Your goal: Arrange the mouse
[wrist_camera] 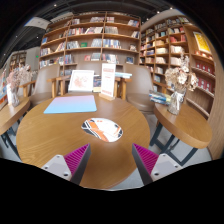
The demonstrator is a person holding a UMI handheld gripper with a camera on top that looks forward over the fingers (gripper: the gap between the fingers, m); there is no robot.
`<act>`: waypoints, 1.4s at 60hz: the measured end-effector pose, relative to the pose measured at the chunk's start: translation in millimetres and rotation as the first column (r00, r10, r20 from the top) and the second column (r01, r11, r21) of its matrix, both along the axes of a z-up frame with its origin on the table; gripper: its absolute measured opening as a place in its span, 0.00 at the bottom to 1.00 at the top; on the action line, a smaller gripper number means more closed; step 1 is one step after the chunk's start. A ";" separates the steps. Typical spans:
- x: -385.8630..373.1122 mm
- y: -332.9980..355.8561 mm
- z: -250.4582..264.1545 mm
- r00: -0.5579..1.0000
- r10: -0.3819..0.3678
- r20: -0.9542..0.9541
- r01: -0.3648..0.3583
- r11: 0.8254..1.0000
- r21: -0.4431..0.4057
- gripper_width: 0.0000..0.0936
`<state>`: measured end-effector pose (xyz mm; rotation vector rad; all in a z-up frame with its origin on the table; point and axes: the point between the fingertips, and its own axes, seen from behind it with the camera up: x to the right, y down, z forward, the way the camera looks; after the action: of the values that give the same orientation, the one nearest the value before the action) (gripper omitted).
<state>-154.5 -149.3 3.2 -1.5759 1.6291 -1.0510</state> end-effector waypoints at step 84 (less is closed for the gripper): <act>152.8 -26.1 -9.6 0.981 -0.043 -0.192 0.061 0.994 0.089 0.45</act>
<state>-1.7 -175.4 -6.4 -1.6192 1.8279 -0.8572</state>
